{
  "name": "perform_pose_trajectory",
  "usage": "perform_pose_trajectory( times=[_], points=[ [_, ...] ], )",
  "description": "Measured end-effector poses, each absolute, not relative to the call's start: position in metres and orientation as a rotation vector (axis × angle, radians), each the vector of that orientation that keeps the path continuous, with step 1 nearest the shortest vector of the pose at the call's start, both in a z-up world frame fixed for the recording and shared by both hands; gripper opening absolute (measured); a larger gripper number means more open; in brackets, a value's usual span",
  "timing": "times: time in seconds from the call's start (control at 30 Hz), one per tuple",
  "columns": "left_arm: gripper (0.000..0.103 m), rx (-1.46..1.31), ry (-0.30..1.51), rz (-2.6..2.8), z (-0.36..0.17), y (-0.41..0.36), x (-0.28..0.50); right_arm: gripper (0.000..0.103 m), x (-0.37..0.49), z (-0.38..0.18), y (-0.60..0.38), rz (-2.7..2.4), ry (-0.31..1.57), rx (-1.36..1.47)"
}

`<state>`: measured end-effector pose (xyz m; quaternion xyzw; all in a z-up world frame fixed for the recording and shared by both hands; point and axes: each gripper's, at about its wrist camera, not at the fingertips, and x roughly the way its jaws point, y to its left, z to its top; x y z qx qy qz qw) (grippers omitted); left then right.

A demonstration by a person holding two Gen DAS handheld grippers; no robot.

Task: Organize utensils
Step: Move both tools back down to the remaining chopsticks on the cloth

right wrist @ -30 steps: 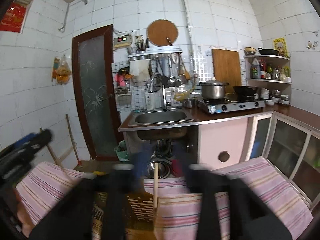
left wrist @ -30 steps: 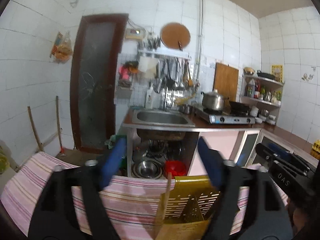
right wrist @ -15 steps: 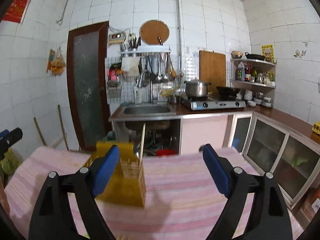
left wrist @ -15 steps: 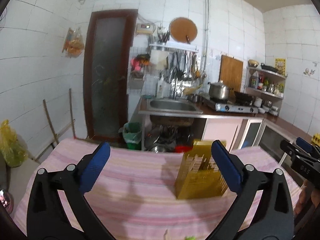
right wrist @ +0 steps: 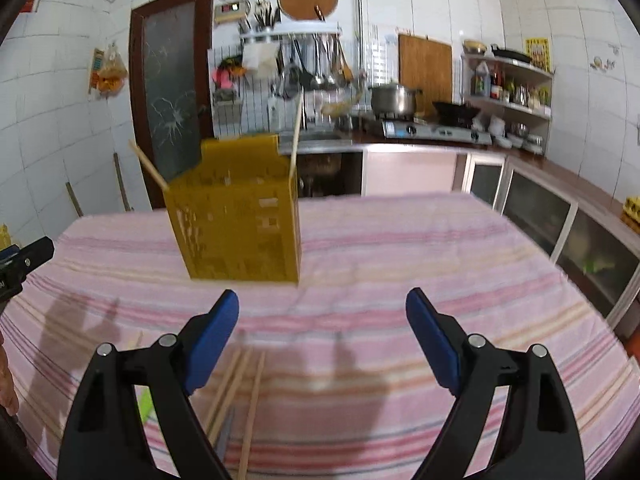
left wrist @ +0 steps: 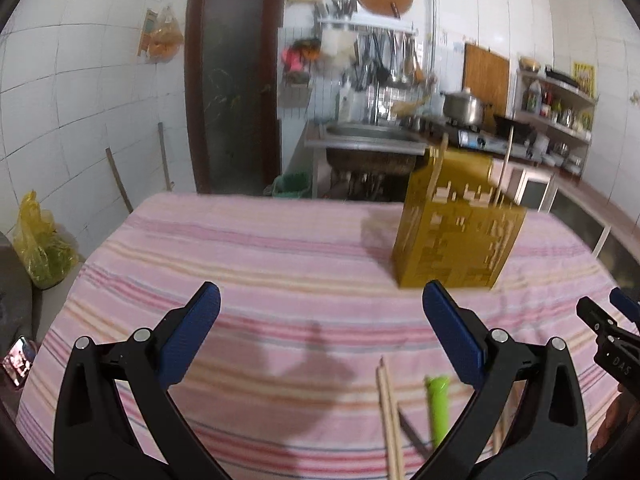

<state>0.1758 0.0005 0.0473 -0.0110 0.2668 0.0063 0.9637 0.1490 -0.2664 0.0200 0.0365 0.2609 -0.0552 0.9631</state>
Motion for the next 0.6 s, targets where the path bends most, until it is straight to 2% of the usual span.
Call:
perform_pose_trajectory(
  times=[0.6],
  points=[
    [0.098,0.062,0.734,-0.001,-0.025,-0.015,0.19,0.084,0.166,-0.04,-0.255,-0.146,0.71,0.052]
  ],
)
